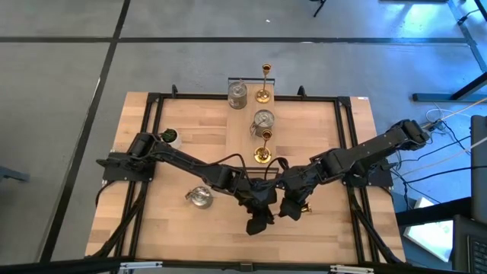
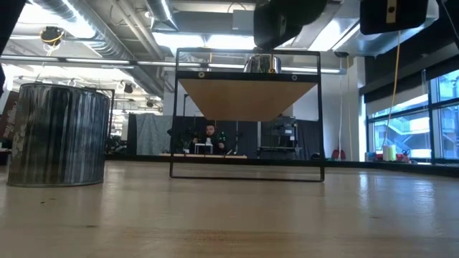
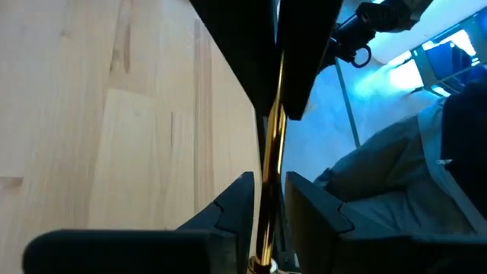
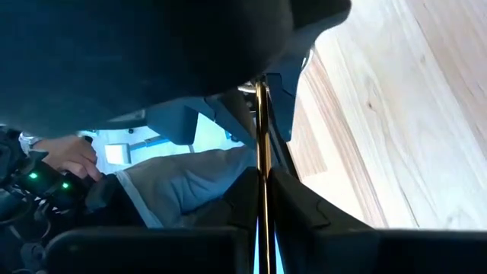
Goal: Pick & Place candle stick holders
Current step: Put the gold candle holder on the shelf
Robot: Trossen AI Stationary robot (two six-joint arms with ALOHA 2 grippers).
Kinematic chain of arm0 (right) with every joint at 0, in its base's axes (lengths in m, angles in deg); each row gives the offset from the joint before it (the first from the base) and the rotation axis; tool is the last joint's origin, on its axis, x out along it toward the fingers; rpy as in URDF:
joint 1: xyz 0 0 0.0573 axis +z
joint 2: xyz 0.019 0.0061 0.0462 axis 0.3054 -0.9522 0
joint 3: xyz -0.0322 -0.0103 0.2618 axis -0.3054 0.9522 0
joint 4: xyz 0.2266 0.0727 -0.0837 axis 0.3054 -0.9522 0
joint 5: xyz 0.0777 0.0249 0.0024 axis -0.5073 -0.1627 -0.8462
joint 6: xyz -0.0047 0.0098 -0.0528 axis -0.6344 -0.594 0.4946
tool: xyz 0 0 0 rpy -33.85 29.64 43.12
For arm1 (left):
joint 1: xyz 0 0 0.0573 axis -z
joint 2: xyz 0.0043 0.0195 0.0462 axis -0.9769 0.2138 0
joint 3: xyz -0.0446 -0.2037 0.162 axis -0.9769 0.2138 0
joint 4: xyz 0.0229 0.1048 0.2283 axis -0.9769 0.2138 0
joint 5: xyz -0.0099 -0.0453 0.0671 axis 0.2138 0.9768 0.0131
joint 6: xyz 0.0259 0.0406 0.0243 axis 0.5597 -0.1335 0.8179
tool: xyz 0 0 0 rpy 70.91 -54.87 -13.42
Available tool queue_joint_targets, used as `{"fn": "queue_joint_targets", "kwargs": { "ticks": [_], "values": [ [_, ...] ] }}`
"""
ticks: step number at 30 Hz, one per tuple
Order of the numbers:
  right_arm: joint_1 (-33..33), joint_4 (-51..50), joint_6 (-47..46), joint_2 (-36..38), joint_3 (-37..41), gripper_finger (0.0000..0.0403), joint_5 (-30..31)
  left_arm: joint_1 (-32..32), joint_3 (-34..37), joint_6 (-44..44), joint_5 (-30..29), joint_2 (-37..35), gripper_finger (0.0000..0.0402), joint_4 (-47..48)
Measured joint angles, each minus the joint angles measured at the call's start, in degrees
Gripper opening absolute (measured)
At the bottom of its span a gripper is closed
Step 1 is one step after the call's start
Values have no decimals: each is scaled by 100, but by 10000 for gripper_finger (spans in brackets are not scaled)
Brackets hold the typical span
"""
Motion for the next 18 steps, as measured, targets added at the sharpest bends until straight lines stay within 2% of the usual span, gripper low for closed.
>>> {"fn": "queue_joint_targets", "kwargs": {
  "ticks": [5,9,18],
  "values": [
    [0,-24,31,0,0,34,-7,0,0,-5,-2,0,51,4],
    [0,2,103,0,0,34,-27,0,0,1,48,0,14,3],
    [4,79,325,-9,-68,38,-55,-2,-6,-192,297,-12,10,-33]
  ]
}}
